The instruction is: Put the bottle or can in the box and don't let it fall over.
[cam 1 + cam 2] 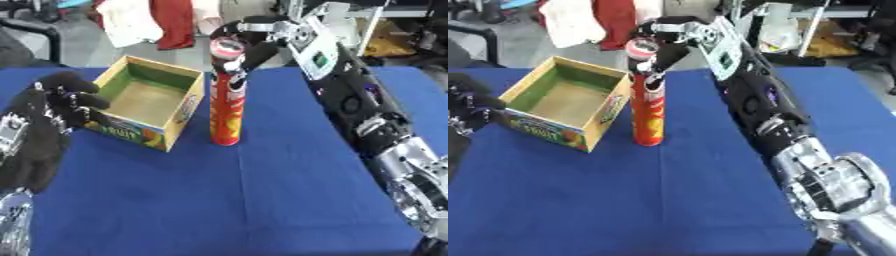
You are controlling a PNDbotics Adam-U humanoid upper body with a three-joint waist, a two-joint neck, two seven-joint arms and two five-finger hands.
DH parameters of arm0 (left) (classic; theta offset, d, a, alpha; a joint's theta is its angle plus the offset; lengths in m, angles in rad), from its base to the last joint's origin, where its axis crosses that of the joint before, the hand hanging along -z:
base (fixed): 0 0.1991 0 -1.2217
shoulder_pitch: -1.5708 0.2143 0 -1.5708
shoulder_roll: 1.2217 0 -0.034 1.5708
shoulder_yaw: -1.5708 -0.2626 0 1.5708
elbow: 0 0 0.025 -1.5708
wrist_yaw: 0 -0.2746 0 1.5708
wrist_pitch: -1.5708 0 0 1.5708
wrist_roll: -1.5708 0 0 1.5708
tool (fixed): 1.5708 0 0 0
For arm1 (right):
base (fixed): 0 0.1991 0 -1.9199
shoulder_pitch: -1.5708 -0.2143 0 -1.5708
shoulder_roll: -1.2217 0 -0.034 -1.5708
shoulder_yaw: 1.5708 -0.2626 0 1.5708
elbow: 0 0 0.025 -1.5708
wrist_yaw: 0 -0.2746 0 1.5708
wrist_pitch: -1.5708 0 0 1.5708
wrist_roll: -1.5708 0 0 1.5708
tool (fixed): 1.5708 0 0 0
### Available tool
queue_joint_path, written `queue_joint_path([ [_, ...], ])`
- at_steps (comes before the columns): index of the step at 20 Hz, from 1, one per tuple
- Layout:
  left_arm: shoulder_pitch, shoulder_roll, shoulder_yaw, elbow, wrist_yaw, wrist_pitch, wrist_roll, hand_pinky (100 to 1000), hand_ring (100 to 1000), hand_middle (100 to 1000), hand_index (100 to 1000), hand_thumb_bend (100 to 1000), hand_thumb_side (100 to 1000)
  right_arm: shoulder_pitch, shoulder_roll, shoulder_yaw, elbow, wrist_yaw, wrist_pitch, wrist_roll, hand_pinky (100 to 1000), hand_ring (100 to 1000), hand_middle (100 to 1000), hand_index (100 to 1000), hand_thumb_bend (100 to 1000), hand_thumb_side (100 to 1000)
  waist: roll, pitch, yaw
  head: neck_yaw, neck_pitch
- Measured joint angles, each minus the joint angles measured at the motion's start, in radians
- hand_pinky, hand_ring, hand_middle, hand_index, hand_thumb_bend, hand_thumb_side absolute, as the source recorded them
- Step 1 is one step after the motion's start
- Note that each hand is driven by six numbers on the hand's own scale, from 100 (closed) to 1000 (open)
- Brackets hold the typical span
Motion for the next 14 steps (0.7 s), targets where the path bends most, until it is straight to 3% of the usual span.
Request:
queue_joint_path([
  [3,-0.002,0.000,0.000,0.000,0.000,0.001,0.001,593,673,672,803,100,614,0.003,0.000,0.001,-0.004,-0.019,-0.005,-0.010,270,469,683,867,100,324,0.000,0.000,0.000,0.000,0.000],
  [14,-0.005,0.000,0.000,0.000,0.001,0.002,0.005,594,669,667,803,100,613,-0.028,-0.035,0.013,-0.073,-0.080,-0.034,-0.060,239,455,687,859,100,320,-0.004,0.000,0.006,0.004,0.000],
])
